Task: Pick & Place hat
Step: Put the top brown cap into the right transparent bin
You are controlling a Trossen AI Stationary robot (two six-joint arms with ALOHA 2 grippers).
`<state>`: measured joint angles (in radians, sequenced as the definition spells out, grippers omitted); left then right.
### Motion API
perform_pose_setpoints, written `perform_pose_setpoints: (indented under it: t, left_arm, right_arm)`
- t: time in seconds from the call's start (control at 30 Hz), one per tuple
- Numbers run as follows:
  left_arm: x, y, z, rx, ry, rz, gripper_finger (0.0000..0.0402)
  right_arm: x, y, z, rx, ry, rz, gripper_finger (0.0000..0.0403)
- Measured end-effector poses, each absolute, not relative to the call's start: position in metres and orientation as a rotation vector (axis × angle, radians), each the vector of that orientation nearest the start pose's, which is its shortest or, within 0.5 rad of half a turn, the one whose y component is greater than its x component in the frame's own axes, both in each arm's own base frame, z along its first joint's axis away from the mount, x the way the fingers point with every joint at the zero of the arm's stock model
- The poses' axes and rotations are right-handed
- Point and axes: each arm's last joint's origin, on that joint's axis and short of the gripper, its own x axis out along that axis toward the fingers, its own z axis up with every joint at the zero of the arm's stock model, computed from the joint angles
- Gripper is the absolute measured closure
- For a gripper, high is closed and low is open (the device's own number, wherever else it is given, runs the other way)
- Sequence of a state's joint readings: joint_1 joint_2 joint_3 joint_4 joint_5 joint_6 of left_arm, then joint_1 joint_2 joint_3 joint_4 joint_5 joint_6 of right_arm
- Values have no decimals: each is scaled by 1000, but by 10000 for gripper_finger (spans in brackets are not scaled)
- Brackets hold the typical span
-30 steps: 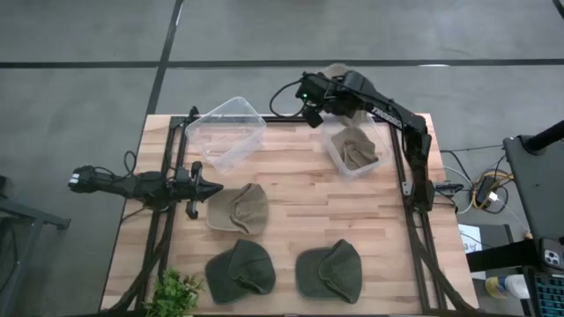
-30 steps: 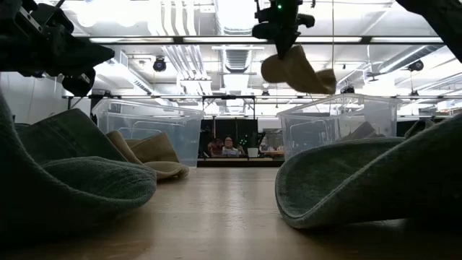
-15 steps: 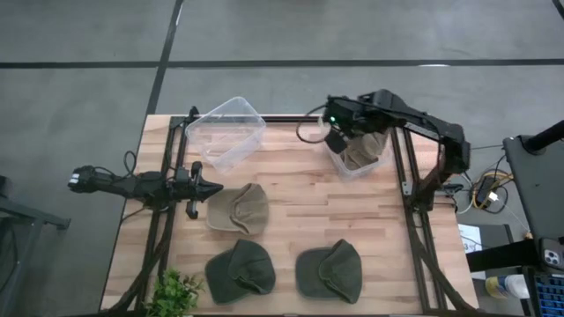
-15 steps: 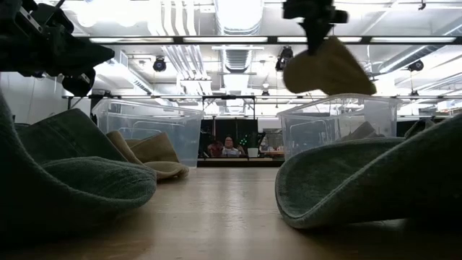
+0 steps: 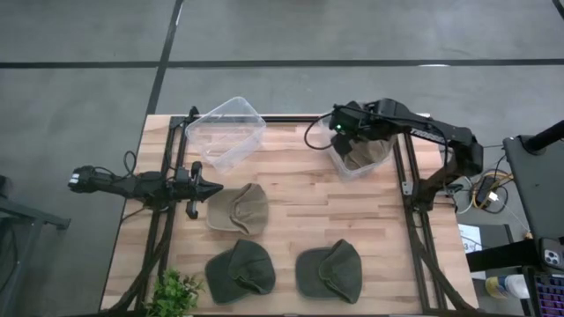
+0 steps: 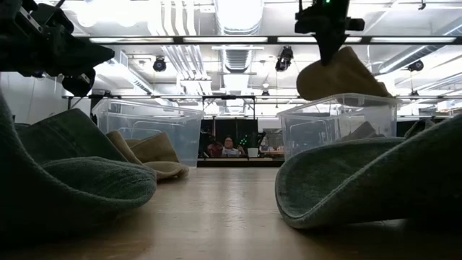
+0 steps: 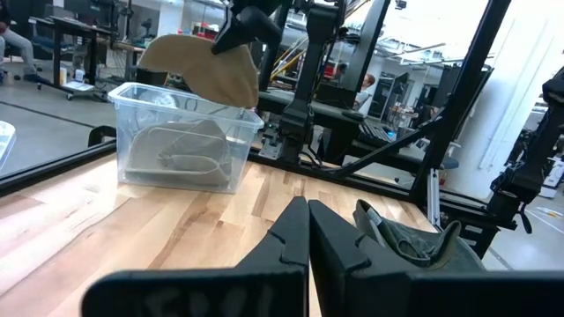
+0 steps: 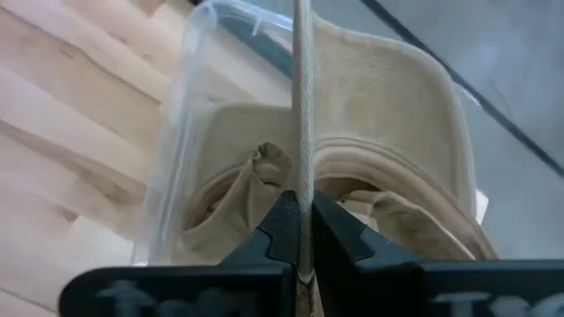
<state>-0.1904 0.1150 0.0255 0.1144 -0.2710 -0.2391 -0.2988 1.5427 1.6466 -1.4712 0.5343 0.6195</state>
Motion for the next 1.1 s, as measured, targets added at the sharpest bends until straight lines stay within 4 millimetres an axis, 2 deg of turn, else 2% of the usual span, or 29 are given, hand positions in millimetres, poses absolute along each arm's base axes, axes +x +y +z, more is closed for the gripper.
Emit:
perform_pose_setpoints:
  t: [0.47,0.6,0.8,0.9,1.1]
  left_arm:
    - [102,-12,174,-245,-33,77,399]
    - [102,-12,174,-245,-33,78,399]
    - [102,-12,174,-245,-33,77,399]
    - [102,-12,174,-244,-32,77,399]
    - [102,-12,174,-244,-31,77,399]
  right_arm:
    - [289,-132,351,410,1142,-1113,390]
    - [297,-145,334,450,1230,-1132,390]
    - [304,-155,313,449,1328,-1157,389]
    - [307,-156,308,440,1362,-1132,375]
    - [309,-154,307,450,1379,-1077,314]
